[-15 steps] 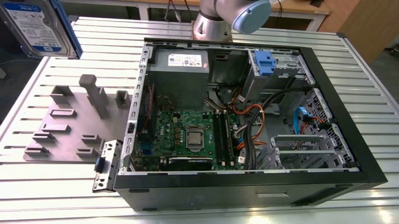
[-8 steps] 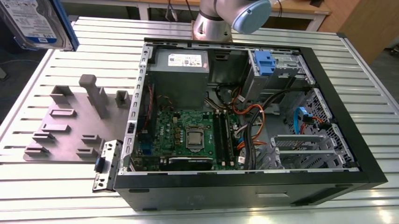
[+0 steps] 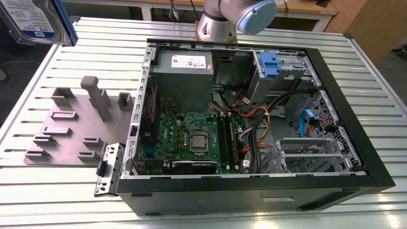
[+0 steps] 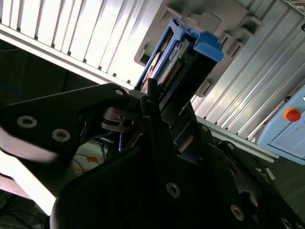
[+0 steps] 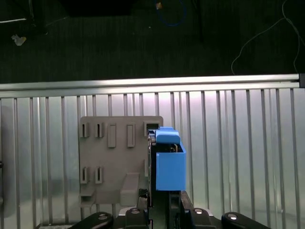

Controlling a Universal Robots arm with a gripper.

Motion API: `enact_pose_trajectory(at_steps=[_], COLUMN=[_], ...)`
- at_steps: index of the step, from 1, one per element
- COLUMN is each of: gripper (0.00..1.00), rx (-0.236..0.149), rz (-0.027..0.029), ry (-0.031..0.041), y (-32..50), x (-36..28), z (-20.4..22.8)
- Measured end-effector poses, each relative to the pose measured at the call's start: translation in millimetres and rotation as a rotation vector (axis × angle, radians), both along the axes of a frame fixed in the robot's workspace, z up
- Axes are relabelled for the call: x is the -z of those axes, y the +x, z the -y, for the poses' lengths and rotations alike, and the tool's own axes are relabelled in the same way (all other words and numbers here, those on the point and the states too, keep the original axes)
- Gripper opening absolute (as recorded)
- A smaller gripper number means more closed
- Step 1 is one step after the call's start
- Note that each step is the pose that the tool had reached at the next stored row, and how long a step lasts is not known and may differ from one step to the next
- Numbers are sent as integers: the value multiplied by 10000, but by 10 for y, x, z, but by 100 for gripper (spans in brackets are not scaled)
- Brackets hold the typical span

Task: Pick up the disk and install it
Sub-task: 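Pick up the disk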

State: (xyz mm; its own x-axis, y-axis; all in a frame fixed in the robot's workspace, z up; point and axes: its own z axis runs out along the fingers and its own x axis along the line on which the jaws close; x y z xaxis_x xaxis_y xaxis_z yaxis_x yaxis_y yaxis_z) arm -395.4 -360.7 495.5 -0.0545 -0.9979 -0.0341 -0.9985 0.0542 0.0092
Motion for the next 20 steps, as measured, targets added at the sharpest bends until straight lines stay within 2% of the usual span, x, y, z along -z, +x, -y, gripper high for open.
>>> enact_pose_trajectory(at_steps=[6,16,20], gripper=[35,35,35], rx=[-1,0,2], rz=[0,0,0], ry=[0,-1,0], y=[15,225,247], x=[-1,-1,-8], z=[0,0,0])
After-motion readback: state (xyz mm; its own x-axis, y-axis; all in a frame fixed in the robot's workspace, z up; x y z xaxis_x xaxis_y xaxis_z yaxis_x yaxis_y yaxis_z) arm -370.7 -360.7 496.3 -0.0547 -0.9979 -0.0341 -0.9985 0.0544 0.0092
